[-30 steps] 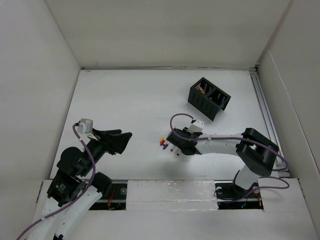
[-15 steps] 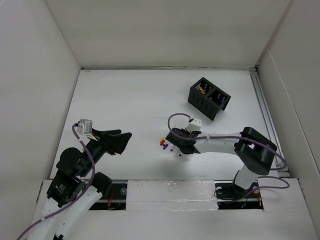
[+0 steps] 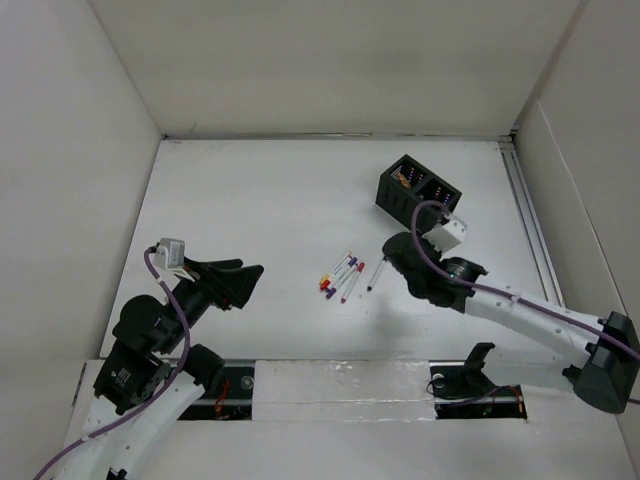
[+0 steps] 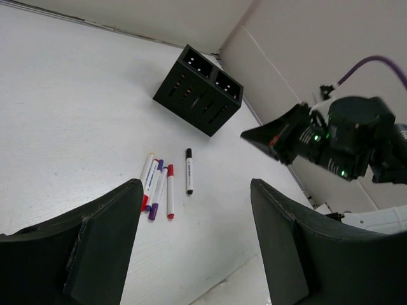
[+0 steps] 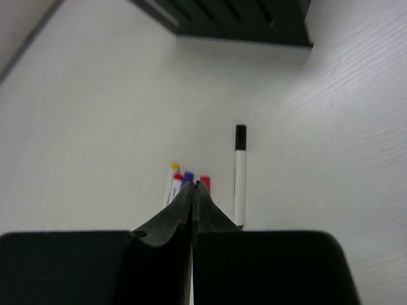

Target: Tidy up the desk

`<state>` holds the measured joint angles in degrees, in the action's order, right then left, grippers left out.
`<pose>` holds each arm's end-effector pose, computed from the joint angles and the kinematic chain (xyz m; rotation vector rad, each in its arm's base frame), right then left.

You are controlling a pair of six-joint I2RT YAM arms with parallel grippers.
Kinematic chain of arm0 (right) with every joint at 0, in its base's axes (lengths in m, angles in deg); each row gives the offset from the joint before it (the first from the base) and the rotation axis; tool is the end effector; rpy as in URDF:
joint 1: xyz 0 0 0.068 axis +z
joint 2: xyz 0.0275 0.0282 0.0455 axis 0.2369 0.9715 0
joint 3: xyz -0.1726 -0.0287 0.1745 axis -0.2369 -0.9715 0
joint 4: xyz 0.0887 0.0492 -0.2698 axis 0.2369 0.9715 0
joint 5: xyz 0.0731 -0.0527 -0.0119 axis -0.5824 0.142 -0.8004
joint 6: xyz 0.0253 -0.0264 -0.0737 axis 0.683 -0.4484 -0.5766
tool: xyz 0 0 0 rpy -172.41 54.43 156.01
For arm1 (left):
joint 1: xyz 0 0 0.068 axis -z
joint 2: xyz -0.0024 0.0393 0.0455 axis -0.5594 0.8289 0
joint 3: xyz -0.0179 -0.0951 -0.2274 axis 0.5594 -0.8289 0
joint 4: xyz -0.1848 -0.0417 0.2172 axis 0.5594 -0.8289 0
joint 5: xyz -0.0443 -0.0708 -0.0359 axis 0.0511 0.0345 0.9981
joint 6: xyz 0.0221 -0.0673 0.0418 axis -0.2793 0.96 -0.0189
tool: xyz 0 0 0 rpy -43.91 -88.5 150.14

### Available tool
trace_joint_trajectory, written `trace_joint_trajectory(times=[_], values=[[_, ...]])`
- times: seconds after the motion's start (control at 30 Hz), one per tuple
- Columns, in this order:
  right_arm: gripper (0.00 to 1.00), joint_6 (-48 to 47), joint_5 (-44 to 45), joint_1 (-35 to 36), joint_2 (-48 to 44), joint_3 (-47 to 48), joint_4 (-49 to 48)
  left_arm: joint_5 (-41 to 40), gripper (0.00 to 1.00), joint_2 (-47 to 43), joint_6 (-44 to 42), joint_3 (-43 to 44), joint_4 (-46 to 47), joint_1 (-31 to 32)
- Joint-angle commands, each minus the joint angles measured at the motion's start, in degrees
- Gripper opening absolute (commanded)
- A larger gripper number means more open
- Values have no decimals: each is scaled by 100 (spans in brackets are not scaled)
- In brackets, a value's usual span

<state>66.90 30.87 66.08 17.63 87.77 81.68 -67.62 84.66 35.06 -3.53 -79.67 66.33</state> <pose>0.2124 0.1902 0.2150 0.7153 1.9980 0.2928 0.1173 -0.0810 0.3651 0.0905 1.4894 -0.9557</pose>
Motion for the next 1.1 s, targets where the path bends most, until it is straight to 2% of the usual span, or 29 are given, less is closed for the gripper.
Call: trace_joint_trajectory(times=[0.0,0.13,0.23,0.37,0.47,0.5,0.53,0.6,0.7,0.93,1.03,1.07], values=[[0,-594,649,-709,-254,502,-116,80,65,-85,-33,-28,252,29],[0,-1297,247,-1458,-255,968,-520,72,65,-76,-33,-11,235,29],[0,-1421,-18,-1511,-219,996,-591,63,65,-173,-24,-37,261,29],[0,-1134,-412,-1511,0,408,-644,80,65,-191,-24,-28,252,29],[12,-965,-886,-1511,447,-163,-959,124,65,-182,-33,-37,278,29],[33,-912,-1080,-1451,884,-382,-1282,142,65,-164,-42,-37,270,29],[33,-912,-1082,-1450,888,-384,-1285,142,65,-164,-42,-28,270,29],[44,-920,-1187,-1363,1177,-367,-1442,142,65,-156,-42,-28,261,29],[48,-1034,-1336,-1309,1722,-253,-1671,133,65,-173,-42,-37,278,29],[49,-1123,-1415,-1309,2399,-147,-2146,124,66,-217,-24,-46,287,29],[47,-1044,-1416,-1309,2575,-68,-2138,142,66,-173,-24,-28,252,29],[43,-930,-1416,-1309,2610,-33,-2094,133,66,-173,-33,-37,269,29]])
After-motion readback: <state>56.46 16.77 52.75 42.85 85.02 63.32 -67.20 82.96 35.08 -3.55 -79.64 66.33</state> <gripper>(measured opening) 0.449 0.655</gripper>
